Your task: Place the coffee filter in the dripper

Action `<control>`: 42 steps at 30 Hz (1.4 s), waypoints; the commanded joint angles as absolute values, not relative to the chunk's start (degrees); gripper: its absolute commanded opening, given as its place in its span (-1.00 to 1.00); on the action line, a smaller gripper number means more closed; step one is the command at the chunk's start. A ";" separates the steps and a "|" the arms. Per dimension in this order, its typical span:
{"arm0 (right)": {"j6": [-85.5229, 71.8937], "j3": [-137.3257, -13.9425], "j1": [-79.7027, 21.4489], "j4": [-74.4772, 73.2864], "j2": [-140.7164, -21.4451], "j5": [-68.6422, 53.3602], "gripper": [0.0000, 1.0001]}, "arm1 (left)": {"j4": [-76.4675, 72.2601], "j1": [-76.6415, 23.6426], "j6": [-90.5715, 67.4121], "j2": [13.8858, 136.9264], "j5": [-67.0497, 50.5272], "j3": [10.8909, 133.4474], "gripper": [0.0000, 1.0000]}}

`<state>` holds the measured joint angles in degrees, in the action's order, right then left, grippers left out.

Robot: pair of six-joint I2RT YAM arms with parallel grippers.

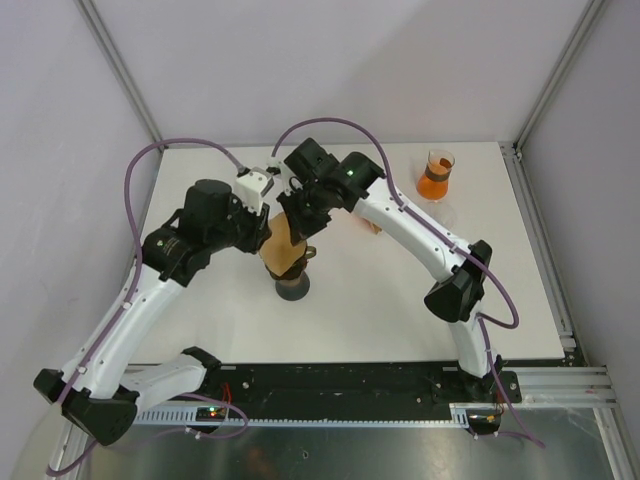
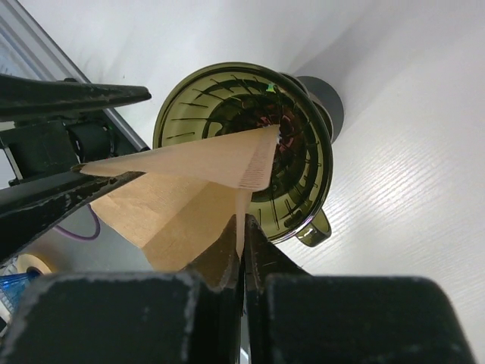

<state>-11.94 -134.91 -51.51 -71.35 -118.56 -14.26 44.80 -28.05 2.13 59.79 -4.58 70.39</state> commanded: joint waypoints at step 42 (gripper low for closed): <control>-13.88 -124.90 -50.96 -63.97 -108.70 -7.07 -0.58 | 42.73 -23.09 3.62 62.19 -9.24 65.73 -0.99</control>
